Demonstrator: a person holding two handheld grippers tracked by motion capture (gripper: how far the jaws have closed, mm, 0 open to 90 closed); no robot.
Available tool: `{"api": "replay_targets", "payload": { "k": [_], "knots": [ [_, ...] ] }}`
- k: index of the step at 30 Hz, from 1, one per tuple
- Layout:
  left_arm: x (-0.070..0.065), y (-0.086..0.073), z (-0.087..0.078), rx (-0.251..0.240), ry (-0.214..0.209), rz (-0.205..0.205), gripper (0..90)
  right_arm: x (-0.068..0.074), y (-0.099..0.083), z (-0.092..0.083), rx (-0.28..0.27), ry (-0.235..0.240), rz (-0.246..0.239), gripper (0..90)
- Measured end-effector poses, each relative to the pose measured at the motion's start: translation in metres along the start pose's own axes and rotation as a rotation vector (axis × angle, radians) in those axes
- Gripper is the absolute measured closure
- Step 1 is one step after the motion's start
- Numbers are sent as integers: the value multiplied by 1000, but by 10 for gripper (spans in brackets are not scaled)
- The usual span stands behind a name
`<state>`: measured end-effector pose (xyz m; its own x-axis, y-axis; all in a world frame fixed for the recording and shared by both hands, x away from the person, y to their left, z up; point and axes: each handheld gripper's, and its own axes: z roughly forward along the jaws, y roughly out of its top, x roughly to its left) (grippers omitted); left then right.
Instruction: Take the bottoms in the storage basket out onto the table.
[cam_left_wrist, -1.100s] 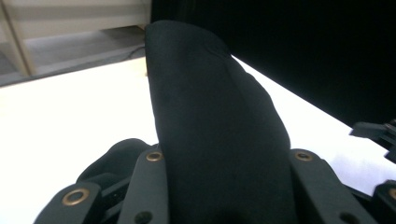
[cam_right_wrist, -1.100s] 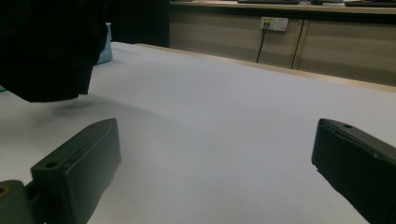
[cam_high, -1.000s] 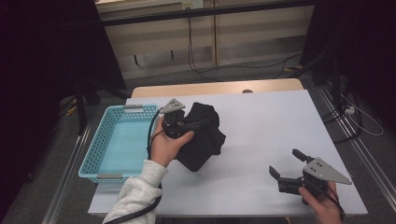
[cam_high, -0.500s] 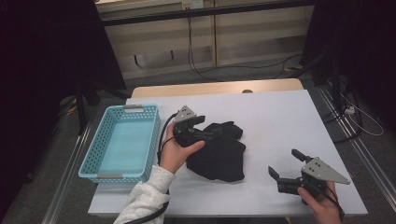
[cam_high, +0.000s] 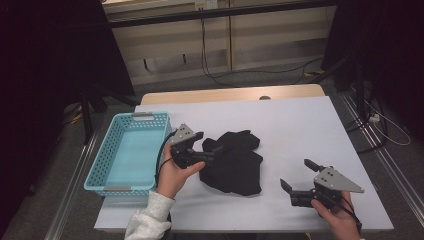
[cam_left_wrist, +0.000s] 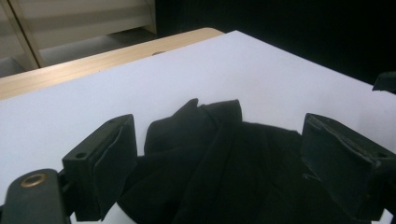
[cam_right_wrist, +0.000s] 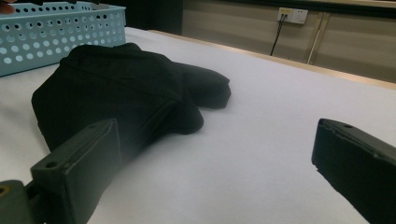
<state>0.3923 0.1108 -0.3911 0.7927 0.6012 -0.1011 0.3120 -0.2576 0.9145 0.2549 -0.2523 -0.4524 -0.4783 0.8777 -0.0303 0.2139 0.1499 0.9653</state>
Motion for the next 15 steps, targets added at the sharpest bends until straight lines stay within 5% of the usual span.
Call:
{"api": "replay_targets", "payload": {
  "k": [3,15],
  "knots": [
    [1,-1,0,20,16,26,107,1,0,3,7,6,3,3],
    [4,-10,-1,37,-4,-13,89,6,2,8,2,34,25,2]
  ]
}}
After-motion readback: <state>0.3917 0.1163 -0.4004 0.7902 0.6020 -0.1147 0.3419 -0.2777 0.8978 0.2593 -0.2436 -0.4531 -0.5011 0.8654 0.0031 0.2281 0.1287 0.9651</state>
